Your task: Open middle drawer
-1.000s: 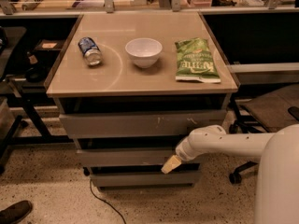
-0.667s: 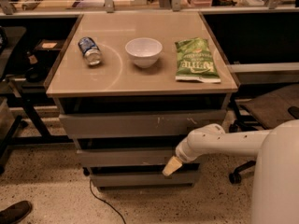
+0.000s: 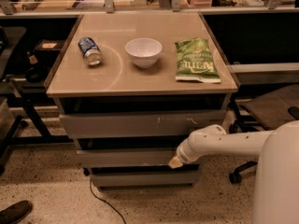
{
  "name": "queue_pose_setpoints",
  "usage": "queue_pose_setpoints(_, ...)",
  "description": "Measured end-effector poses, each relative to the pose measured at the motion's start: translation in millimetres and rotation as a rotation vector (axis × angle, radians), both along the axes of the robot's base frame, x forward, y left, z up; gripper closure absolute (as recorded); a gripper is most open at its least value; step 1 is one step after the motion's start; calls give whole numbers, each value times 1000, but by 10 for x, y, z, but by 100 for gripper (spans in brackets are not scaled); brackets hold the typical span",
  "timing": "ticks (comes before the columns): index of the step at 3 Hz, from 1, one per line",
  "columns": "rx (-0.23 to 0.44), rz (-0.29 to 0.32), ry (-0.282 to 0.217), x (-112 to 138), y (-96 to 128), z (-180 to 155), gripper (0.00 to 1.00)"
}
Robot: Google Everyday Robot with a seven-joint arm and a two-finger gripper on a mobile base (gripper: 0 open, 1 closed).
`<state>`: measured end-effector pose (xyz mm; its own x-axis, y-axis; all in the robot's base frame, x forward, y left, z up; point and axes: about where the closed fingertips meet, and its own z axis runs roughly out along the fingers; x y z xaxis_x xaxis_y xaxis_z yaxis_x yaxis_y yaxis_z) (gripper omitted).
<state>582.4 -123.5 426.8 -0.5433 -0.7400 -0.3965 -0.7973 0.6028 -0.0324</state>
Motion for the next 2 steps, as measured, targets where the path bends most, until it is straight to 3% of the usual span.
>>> queue_pose_setpoints(2,0,0,0,0,0,0,88)
